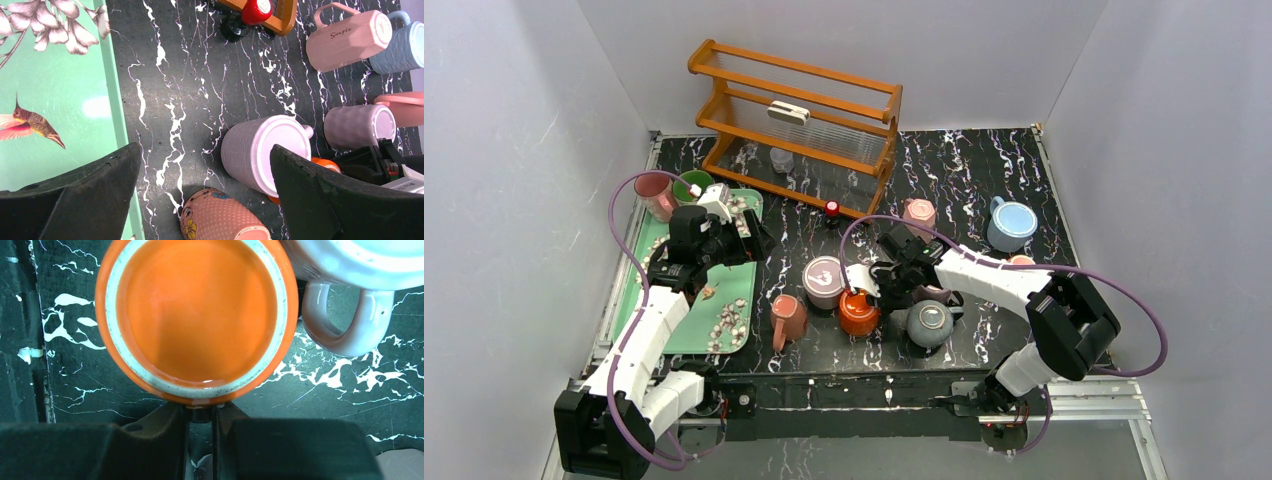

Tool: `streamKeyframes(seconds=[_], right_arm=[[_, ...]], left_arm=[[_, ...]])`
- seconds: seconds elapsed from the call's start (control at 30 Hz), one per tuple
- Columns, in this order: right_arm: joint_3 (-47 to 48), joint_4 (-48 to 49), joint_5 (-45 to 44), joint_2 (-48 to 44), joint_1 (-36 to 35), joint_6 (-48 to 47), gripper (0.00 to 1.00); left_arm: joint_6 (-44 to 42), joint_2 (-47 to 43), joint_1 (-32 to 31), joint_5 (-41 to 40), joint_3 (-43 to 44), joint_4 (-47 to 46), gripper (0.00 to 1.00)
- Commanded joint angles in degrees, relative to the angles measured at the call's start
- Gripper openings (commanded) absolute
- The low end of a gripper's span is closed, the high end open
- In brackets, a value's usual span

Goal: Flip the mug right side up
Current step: Turn over the cup at the corner of the board.

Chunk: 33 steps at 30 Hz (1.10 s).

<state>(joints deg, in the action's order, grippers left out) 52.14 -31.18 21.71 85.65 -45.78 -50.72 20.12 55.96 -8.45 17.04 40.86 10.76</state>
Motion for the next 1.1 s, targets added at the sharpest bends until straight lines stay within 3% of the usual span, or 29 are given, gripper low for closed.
streamKeyframes(seconds=[0.0, 0.03, 0.17, 0.23, 0.3, 0.6, 0.8, 0.93, 1.07], right_arm=[[2.22, -0.4, 2.14, 0.13, -0.27, 1.1, 0.09], [2.12, -0.21, 2.06, -0.13, -0.28, 1.26, 0.03], [2.24, 0.39, 1.67, -1.38, -0.26, 2.9, 0.01], [2.06, 1.21, 1.75, -1.98, -0.25, 4.43, 0.22], [1.93, 0.95, 2.98, -2.38, -0.27, 5.48, 0.33], [1.55, 1.72, 6.07, -2.08, -0.27, 7.35, 0.41], [-0.17, 5.08, 5.48, -2.68, -0.27, 8.86, 0.23], [-1.42, 7.29, 6.07, -4.13, -0.28, 10.12, 0.01], [-2.3, 6.37, 5.33, -5.98, -0.25, 10.64, 0.01]], left_arm=[[-0.34, -1.39, -0.25, 0.28, -0.26, 0.38, 0.98], [-0.34, -1.39, -0.25, 0.35, -0.3, 0.38, 0.98], [-0.34, -1.38, -0.23, 0.33, -0.27, 0.32, 0.98], [-0.34, -1.44, -0.25, 0.32, -0.38, 0.31, 0.98], [-0.3, -1.48, -0.25, 0.08, -0.39, 0.36, 0.98], [-0.43, -2.16, -0.26, -0.16, -0.53, 0.49, 0.98], [-0.52, -2.31, -0.25, -0.35, -0.56, 0.45, 0.98], [-0.52, -2.0, -0.28, -0.16, -0.49, 0.56, 0.98], [-0.52, -2.17, -0.25, -0.14, -0.54, 0.49, 0.98]])
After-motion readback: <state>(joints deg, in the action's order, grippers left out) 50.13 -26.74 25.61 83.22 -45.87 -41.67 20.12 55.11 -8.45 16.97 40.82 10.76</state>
